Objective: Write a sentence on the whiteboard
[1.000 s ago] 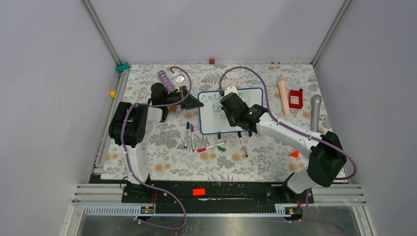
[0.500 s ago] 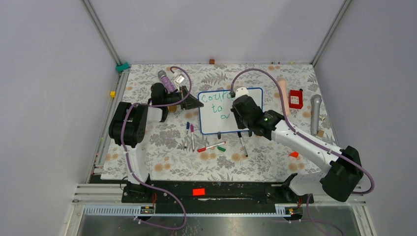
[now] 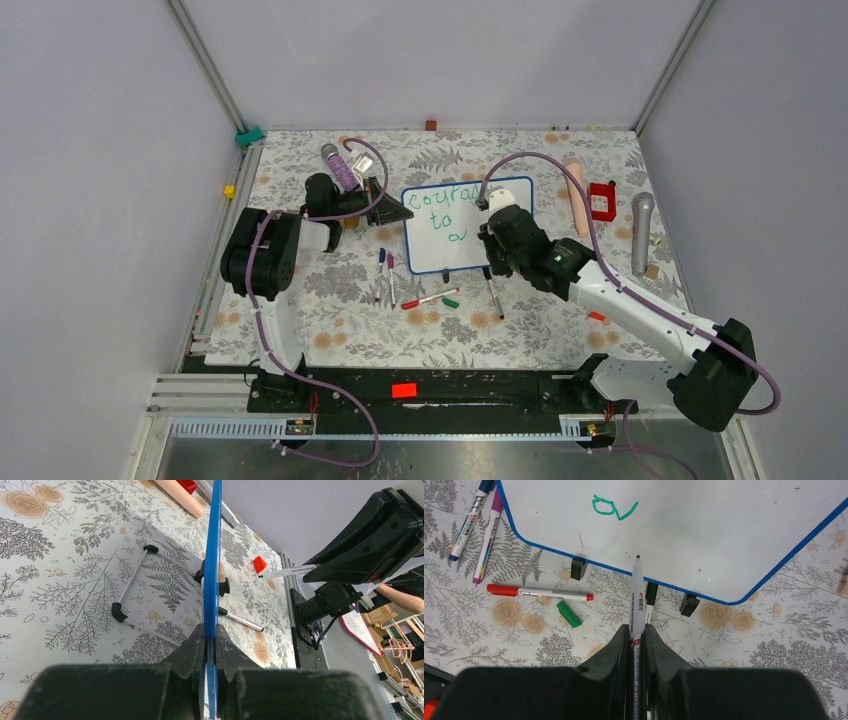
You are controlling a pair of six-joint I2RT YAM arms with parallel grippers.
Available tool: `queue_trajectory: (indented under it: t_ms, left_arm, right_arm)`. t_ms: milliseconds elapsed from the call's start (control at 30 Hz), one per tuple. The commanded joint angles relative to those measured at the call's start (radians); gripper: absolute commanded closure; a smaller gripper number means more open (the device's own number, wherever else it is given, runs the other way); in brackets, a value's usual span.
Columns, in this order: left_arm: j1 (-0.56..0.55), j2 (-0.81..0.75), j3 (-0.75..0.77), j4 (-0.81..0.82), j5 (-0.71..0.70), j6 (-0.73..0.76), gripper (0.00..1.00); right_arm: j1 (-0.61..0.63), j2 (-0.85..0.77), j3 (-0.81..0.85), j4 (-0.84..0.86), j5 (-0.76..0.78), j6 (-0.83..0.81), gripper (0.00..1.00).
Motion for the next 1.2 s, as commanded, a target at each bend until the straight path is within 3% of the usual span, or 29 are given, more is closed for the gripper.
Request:
queue_trajectory:
  t_ms: [0, 233, 367, 733, 1167]
  left_arm:
    - [-0.022, -0.035, -0.030, 0.007, 0.041, 0.044, 1.00]
    - [-0.034, -0.048, -0.033, -0.024, 0.042, 0.055, 1.00]
    - [-0.038, -0.049, -0.033, -0.026, 0.042, 0.055, 1.00]
    - [-0.038, -0.047, -0.022, -0.031, 0.045, 0.051, 1.00]
    - [-0.047, -0.091, -0.075, -0.046, 0.001, 0.077, 1.00]
  right_arm:
    - [-0.007, -0.002, -0.005, 0.034, -0.054, 0.000, 1.00]
    - [-0.007, 0.026, 0.016, 0.009, -0.102, -0.028, 1.00]
    - [-0.007, 0.010, -0.018, 0.075, -0.134, -0.037, 1.00]
    - [-0.010, 0.046, -0.038, 0.192, -0.054, -0.067, 1.00]
    - [-0.030, 0.106, -0.018, 0.203, 0.033, -0.064, 1.00]
